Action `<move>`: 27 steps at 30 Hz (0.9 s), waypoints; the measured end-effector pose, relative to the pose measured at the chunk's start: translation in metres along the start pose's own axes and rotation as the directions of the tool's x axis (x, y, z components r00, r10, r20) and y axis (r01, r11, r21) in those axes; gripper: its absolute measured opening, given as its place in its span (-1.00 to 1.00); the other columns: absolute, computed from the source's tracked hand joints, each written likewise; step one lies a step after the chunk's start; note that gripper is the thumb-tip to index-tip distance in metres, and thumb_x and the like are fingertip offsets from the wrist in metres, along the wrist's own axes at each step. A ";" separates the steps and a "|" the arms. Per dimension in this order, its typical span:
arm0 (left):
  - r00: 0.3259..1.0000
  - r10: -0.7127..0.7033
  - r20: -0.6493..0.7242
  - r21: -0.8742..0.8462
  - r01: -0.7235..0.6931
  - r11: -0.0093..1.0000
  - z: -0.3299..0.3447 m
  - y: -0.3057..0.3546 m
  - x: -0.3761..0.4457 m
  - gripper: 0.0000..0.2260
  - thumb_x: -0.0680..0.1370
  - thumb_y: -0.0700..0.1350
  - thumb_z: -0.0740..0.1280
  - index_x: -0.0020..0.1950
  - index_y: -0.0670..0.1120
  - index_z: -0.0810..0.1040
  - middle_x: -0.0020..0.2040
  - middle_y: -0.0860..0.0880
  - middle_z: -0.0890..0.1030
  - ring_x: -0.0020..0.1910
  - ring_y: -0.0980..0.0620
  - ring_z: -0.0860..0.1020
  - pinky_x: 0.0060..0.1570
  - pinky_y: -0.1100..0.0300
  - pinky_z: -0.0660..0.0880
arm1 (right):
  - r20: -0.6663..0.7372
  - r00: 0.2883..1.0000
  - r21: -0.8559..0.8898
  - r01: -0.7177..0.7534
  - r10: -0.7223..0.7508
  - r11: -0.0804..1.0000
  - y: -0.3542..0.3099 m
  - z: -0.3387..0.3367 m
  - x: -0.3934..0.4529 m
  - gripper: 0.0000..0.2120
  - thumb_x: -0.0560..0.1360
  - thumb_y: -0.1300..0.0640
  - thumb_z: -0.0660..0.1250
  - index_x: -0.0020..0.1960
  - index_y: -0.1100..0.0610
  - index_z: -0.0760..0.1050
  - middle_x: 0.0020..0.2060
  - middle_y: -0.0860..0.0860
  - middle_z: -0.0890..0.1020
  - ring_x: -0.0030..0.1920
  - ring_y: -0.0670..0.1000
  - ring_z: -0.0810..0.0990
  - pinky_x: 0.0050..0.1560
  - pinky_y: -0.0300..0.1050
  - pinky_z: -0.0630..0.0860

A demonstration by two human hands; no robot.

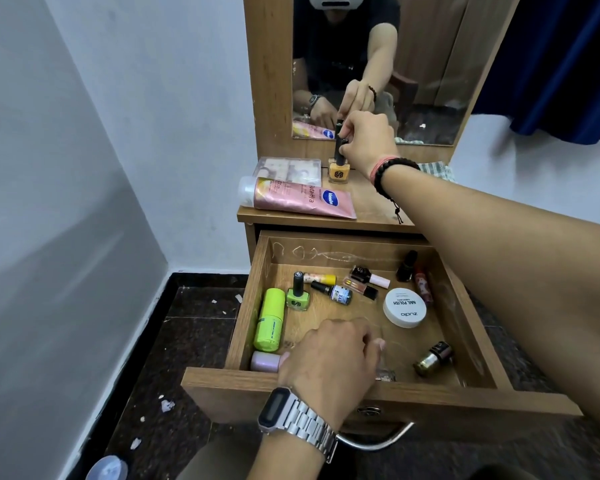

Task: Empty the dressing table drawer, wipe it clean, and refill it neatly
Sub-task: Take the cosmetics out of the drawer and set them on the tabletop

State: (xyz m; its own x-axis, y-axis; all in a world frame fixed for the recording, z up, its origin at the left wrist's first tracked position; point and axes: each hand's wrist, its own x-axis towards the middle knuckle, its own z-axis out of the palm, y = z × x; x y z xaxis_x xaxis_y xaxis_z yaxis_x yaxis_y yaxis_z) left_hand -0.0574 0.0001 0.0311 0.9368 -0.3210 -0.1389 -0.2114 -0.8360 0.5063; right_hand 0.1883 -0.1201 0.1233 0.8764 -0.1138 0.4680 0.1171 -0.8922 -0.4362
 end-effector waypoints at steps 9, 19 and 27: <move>0.999 0.022 -0.032 0.001 -0.022 1.000 0.004 -0.004 0.002 -0.78 0.57 0.18 0.15 0.03 0.12 0.51 -0.06 0.02 0.60 -0.04 -0.07 0.56 0.00 -0.09 0.53 | -0.067 0.994 0.009 0.086 -0.085 0.996 -0.005 -0.013 -0.012 -0.87 0.48 0.16 0.36 0.02 0.07 0.56 0.01 0.01 0.62 0.03 0.03 0.58 0.07 -0.04 0.54; 0.995 0.067 -0.072 -0.007 -0.068 0.998 0.010 -0.008 0.008 -0.75 0.56 0.16 0.19 0.02 0.07 0.57 -0.09 -0.03 0.64 -0.06 -0.10 0.59 -0.09 0.01 0.55 | 0.458 0.746 0.138 0.477 -0.484 0.868 -0.037 -0.033 -0.128 -0.84 0.49 0.17 0.35 0.04 0.05 0.63 -0.05 -0.06 0.68 -0.11 -0.13 0.57 -0.04 -0.30 0.47; 0.992 0.074 -0.099 0.073 -0.067 0.995 0.009 -0.006 0.007 -0.70 0.56 0.18 0.16 0.03 0.04 0.58 -0.04 -0.12 0.64 0.00 -0.19 0.59 -0.17 0.07 0.44 | 0.598 0.709 0.014 0.455 -0.373 0.890 -0.015 0.011 -0.167 -0.81 0.46 0.12 0.37 0.07 0.00 0.52 0.03 0.01 0.63 0.00 0.10 0.60 0.01 -0.04 0.51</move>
State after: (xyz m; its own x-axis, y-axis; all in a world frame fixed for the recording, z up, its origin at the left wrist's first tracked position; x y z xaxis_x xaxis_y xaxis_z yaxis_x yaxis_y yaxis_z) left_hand -0.0526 -0.0015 0.0195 0.9415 -0.3366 -0.0162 -0.2936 -0.8428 0.4511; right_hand 0.0448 -0.0826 0.0434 0.8576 0.5132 0.0347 0.5100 -0.8397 -0.1862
